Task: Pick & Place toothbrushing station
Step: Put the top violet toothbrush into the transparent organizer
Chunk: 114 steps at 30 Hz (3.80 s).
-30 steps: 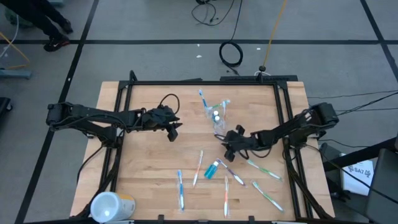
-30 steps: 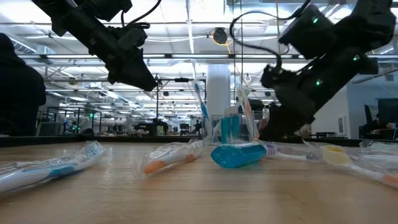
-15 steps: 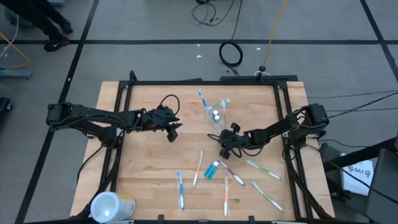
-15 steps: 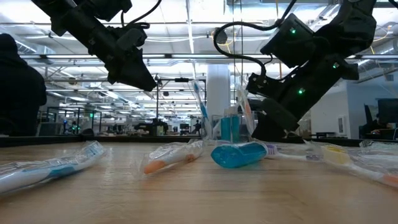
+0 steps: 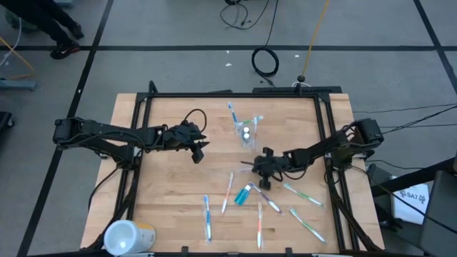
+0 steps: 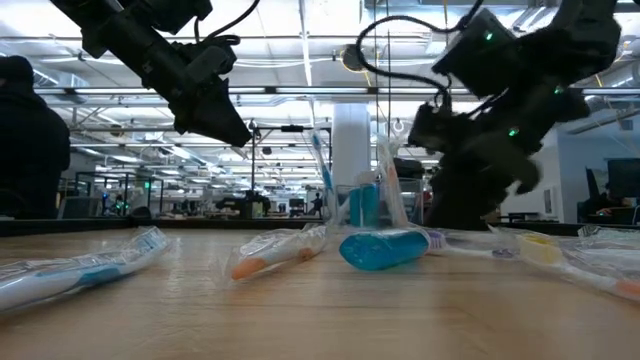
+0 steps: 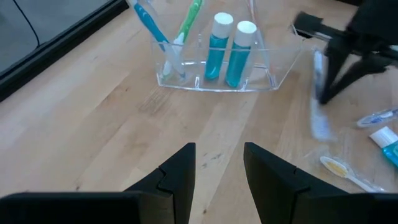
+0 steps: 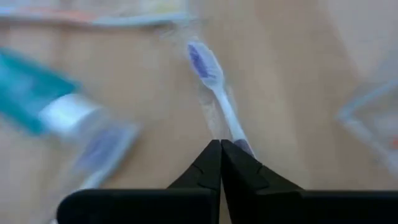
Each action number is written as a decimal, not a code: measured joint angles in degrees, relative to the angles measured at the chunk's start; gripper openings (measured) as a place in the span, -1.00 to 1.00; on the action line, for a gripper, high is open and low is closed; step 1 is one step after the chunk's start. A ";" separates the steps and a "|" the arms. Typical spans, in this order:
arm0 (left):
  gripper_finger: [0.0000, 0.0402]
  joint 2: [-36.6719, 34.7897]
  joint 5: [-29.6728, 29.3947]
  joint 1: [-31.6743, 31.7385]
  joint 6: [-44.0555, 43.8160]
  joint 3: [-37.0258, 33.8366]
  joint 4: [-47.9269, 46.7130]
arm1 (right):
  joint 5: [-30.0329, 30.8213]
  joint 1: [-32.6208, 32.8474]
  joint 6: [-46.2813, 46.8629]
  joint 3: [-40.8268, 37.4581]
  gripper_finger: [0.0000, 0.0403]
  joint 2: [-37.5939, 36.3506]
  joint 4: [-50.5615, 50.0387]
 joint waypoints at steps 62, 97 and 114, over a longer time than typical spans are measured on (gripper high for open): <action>-0.30 0.02 -0.15 0.17 2.58 0.00 1.12 | 1.46 1.19 -4.56 0.53 -0.66 7.72 15.42; -0.30 0.02 -0.35 0.17 2.69 0.02 3.87 | 1.62 1.56 -9.96 0.42 -0.94 -3.37 29.38; -0.30 0.02 -0.37 0.09 0.79 0.02 3.89 | 18.06 -7.04 -22.16 0.42 -0.93 -5.85 50.76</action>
